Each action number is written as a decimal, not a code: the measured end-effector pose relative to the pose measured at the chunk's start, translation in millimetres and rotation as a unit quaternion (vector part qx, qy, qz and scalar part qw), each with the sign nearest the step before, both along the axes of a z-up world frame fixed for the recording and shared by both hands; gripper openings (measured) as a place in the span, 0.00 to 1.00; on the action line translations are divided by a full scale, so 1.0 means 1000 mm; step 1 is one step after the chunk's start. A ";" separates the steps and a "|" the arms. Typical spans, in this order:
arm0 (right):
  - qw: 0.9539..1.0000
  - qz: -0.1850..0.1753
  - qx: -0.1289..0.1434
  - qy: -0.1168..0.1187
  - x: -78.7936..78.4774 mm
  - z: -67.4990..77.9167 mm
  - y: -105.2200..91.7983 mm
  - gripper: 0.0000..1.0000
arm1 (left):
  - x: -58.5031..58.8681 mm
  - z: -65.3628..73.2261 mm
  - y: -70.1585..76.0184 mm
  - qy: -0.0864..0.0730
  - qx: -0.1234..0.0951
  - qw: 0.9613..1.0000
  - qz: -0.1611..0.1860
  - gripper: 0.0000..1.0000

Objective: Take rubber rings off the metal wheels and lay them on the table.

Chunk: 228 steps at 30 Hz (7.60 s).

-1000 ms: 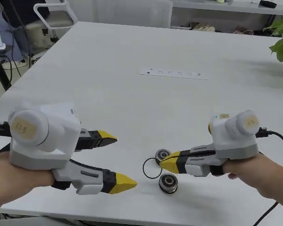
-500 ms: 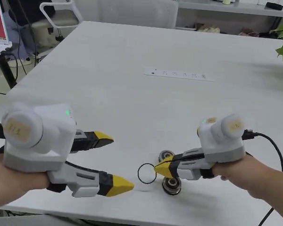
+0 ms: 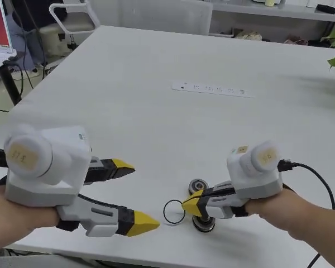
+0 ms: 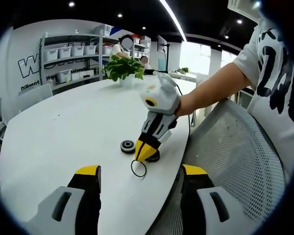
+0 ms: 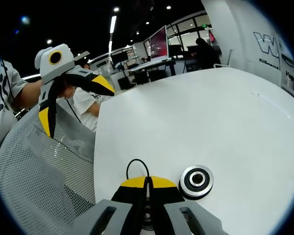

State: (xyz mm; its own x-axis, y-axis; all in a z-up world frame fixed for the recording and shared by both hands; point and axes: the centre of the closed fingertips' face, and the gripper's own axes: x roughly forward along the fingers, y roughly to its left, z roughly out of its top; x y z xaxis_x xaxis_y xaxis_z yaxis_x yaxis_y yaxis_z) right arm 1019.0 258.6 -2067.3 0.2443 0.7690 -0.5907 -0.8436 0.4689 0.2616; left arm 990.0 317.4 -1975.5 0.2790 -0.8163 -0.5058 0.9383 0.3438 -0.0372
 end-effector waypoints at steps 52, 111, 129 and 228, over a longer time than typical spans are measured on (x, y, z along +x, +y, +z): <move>0.993 -0.083 0.073 -0.034 -0.014 0.039 -0.063 0.15 | 0.007 -0.012 -0.034 0.031 0.019 0.999 -0.038 0.60; 0.998 -0.010 0.010 -0.054 -0.032 -0.012 -0.058 0.14 | 0.001 -0.070 -0.089 0.079 0.060 0.991 -0.093 0.40; 0.998 0.001 0.004 -0.066 -0.032 -0.013 -0.057 0.12 | -0.004 -0.080 -0.103 0.078 0.065 0.989 -0.109 0.31; 0.983 -0.134 0.117 0.044 -0.028 -0.003 -0.067 0.00 | 0.005 -0.087 -0.113 -0.023 0.078 0.992 -0.101 0.07</move>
